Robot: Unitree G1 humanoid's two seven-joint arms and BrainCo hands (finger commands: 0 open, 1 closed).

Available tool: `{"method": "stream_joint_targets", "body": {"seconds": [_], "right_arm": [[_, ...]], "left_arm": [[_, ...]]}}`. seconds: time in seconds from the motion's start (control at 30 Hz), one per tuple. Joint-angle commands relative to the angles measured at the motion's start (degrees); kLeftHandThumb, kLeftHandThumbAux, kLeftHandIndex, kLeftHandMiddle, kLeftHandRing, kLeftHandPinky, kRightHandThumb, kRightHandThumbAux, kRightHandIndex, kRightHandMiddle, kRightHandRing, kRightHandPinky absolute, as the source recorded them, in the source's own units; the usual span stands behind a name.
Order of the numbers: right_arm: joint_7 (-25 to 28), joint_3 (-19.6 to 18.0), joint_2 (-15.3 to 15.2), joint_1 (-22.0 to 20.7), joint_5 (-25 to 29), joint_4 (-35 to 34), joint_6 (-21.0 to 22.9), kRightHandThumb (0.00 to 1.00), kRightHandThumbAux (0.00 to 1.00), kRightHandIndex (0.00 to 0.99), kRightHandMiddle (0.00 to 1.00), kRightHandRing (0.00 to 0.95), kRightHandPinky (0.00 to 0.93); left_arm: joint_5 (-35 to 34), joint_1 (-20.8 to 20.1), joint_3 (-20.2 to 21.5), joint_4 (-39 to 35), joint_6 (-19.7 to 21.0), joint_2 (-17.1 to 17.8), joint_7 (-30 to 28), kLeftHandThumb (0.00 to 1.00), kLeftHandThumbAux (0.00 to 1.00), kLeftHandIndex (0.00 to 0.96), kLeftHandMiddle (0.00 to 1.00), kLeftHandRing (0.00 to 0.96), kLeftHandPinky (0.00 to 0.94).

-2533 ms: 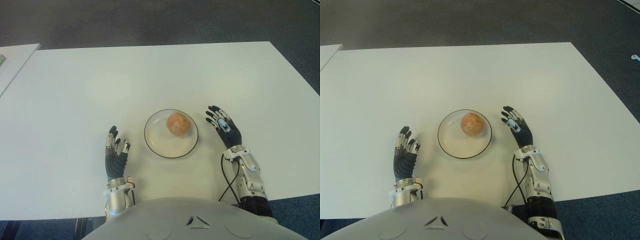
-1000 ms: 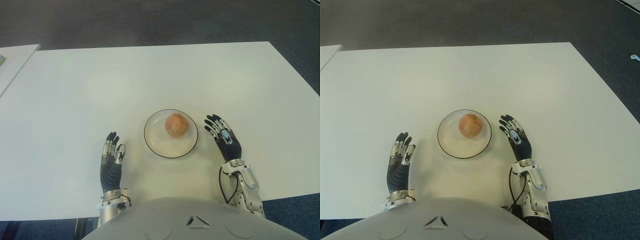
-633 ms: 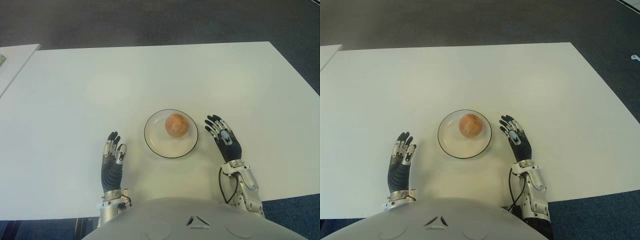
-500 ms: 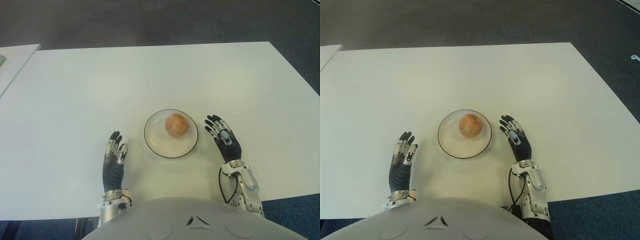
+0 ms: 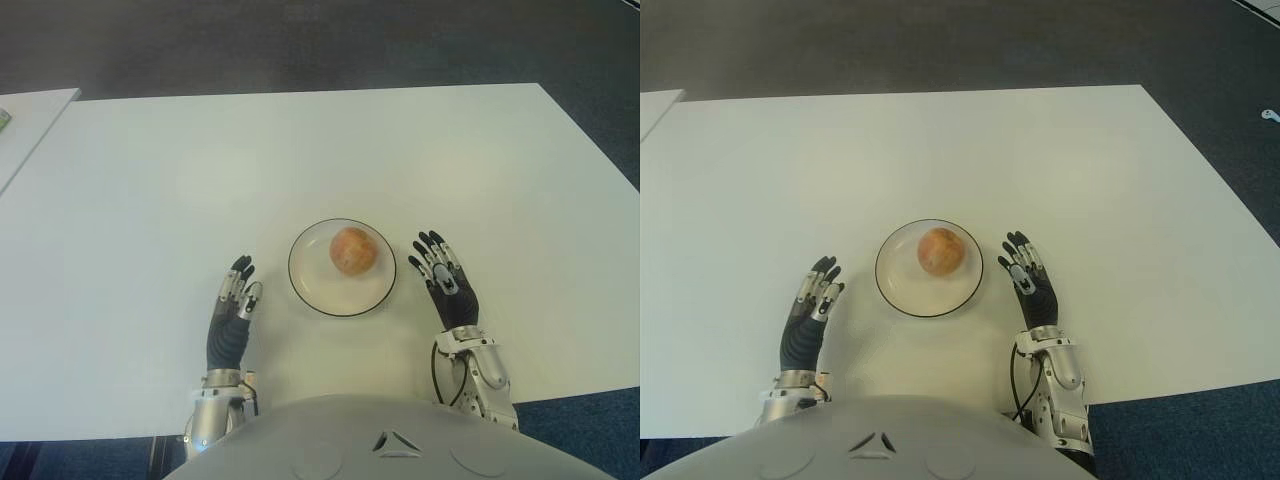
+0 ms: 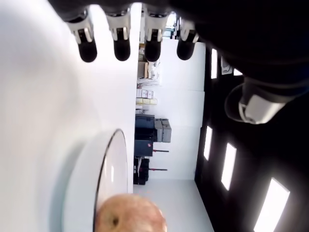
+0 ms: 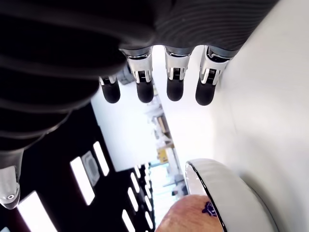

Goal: Put the apples into the plate.

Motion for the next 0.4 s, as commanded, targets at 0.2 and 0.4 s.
{"method": "stream_joint_targets", "body": {"seconds": [0.2,0.4], "right_arm": [[-2.3,2.3,0.7,2.2,-3.0,-0.5,1.1,0.111,0.521,0.001,0.000,0.000,0.000],[-2.1,3.0,0.7,2.4,-3.3,-0.1,0.4,0.101,0.534,0.000,0.000,0.000,0.000]], "left_arm": [[4.0,-2.7,-2.1,1.8,1.0,-4.8,3.5,0.077,0.478,0.033,0.005,0.000,0.000],[7.6,-1.3,-4.2,-1.6,2.9,-6.1,5.5,0.057,0.510,0.040,0.002,0.000,0.000]]}}
